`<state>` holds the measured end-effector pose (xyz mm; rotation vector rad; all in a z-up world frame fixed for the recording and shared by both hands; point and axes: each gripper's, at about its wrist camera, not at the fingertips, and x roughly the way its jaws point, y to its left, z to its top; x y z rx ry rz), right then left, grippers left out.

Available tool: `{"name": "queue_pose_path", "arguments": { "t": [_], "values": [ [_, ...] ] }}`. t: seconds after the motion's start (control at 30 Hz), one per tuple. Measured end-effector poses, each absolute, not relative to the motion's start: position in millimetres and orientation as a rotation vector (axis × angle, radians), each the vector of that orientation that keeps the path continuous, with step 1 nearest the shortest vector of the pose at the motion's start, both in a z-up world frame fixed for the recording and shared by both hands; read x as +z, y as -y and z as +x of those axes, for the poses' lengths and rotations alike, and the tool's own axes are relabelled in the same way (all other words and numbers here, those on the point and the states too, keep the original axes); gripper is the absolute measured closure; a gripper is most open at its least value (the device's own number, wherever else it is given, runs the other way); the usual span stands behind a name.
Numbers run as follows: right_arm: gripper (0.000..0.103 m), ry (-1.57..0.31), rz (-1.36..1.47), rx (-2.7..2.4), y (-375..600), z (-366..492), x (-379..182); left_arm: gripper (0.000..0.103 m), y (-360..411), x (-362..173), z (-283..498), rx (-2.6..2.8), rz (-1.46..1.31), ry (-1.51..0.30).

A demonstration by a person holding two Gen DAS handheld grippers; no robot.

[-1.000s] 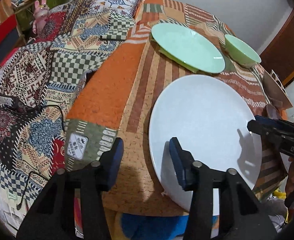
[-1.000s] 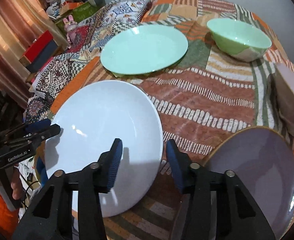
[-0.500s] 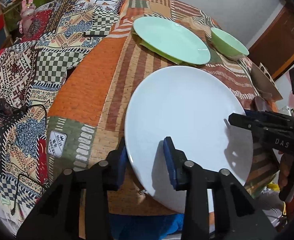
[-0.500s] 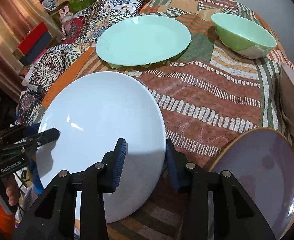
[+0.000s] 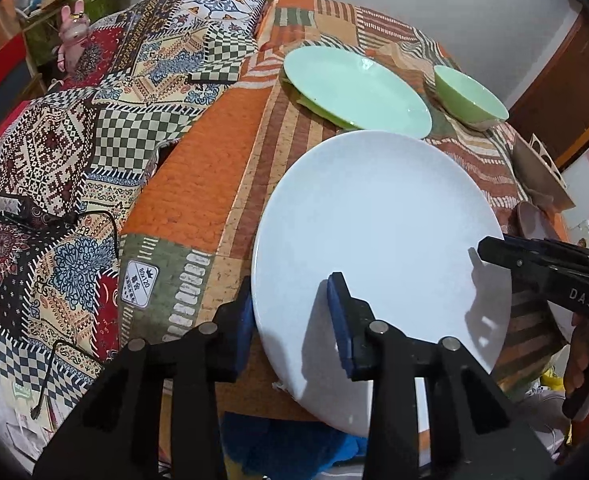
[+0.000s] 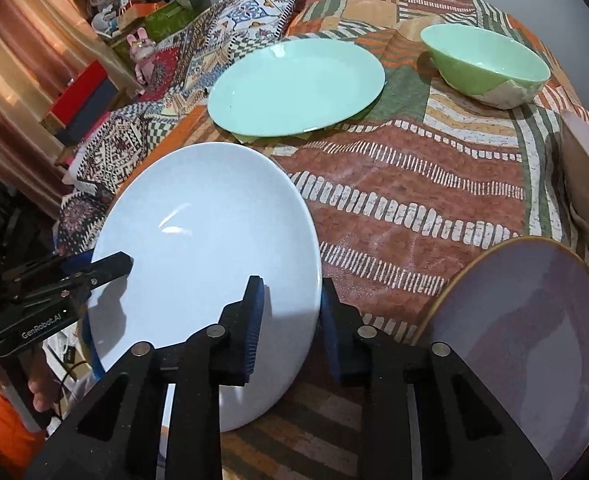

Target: Organize plates and bowls

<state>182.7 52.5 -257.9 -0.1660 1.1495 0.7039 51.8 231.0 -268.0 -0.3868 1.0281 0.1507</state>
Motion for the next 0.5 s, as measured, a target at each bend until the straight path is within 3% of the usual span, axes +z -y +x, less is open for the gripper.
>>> {"name": "queue_pose_path", "arguments": {
  "t": [0.5],
  "values": [
    [0.079,-1.011,-0.076,0.714,-25.7,176.0,-213.6,0.068,-201.5,-207.2,53.2,0.148,-0.295,-0.908]
  ]
}}
